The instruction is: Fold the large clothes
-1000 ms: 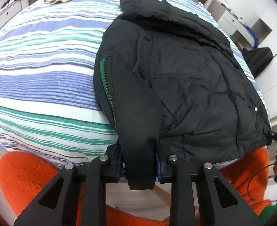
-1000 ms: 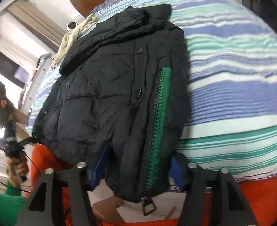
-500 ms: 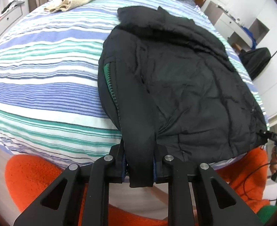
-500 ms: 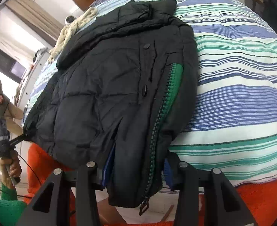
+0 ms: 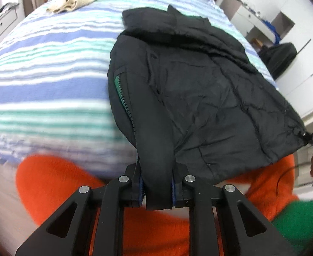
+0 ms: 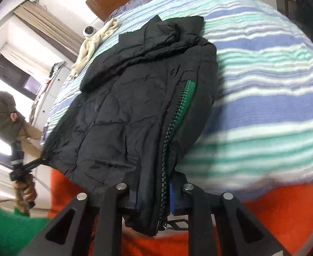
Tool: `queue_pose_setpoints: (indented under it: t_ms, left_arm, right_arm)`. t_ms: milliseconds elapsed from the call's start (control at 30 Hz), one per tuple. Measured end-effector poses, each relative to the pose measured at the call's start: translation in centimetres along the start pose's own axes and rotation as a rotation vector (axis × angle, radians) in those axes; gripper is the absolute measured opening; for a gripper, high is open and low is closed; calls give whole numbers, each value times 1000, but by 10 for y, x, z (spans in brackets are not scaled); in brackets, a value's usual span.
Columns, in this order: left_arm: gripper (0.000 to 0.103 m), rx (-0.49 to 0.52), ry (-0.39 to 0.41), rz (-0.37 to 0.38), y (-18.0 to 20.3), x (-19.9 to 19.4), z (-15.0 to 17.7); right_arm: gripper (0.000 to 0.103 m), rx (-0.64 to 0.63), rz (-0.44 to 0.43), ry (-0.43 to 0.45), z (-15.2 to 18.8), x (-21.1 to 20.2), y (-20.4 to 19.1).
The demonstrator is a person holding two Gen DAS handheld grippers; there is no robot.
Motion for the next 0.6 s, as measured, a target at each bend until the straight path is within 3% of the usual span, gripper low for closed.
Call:
queue_pose_setpoints:
  t_ms: [67,133,200,300,467,600]
  left_arm:
    - [16,-6,-30,37,-3,-25,12]
    - [16,-8,-11,90,-2,-53,10]
    - [17,-24,48,156,-1,-83,-1]
    - [18,-37,177,256,4,-109,-45]
    - [18,11,280,298,25,-70,-125]
    - [20,-30,281,250,28,-9,-182]
  right_arm:
    - [18,-3,-62,-14,8,-18,-13]
    - [17,33,-151,-2,8,-37,-25]
    - [17,70,-230,46,-2,-57,-32]
    - [17,74,-275,153,-34,-74,-28]
    - [17,33,-206,281,-109,-43,-1]
    - [17,51,-169,347,-157,6,20]
Point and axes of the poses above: each gripper's, at about its wrist camera, not at the fingertips, and x roughly the way its jaws point, y to its right, z to its underside, the point moved 5 cm from there along x, roughly the way its jaws point, and after that the axes turned 7 degrees about -x, right-handed, at the moved point
